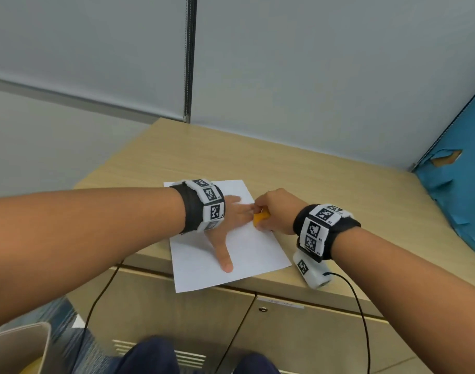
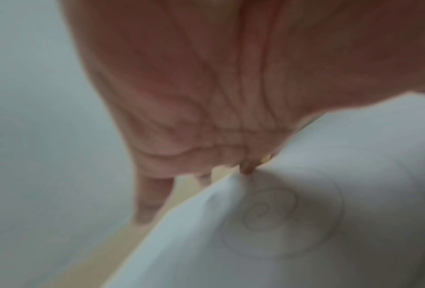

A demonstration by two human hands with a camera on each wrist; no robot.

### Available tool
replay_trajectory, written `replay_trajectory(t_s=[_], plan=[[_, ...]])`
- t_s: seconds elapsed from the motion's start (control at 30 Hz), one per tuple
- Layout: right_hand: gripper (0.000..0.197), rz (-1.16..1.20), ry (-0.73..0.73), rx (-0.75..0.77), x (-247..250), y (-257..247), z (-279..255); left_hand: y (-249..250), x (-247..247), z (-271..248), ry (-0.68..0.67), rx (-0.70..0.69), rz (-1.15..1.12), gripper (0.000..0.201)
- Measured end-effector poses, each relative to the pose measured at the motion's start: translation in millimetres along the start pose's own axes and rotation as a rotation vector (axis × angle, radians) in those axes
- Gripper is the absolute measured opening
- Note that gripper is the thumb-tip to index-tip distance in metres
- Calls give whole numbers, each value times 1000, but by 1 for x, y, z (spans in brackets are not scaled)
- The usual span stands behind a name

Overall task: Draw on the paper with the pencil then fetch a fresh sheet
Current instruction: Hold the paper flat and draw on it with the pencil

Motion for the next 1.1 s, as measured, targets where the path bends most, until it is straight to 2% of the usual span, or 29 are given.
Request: replay_trajectory(t_s=[0.07,0.13,0.3,0.37,0.47,0.53,0.63,0.8,0.87,1.0,1.1], plan=[[20,-4,-2,-9,1,1,-3,4,1,5,22,-76,-72,138],[20,26,-18,-1,0,1,-12,6,-2,10,8,-95,-120,141],[17,-19,-164,216,-23,-26,-54,4,-16,28,-19,-90,-104,132],[15,-6,-148,174,-17,-18,-49,5,-19,31,-23,-79,-82,128],[19,3,-30,35,-1,4,-32,3,-24,37,-26,-8,-127,120],[19,2,-25,46,-5,1,-32,1,-23,40,-33,20,-142,115],[19,-16,-102,158,-18,-20,-44,-2,-17,43,-46,48,-118,112],[25,25,-1,-19,-1,10,-23,-8,-10,52,-4,152,-191,113],[24,17,-3,-12,-6,10,-21,-9,-10,54,3,173,-202,115],[19,-5,-51,26,-11,5,-22,-9,-16,53,-11,135,-182,121],[19,-42,-46,12,0,9,-16,-8,-19,51,-20,60,-154,116]])
Point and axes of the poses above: each hand's wrist, its own z-axis towards the middle knuckle, its own x-axis out of the back of the hand, y = z × x, the point moved 5 cm from there along z, towards the middle knuckle, and after that the axes turned 4 degrees about -y, right-handed, at the moved point
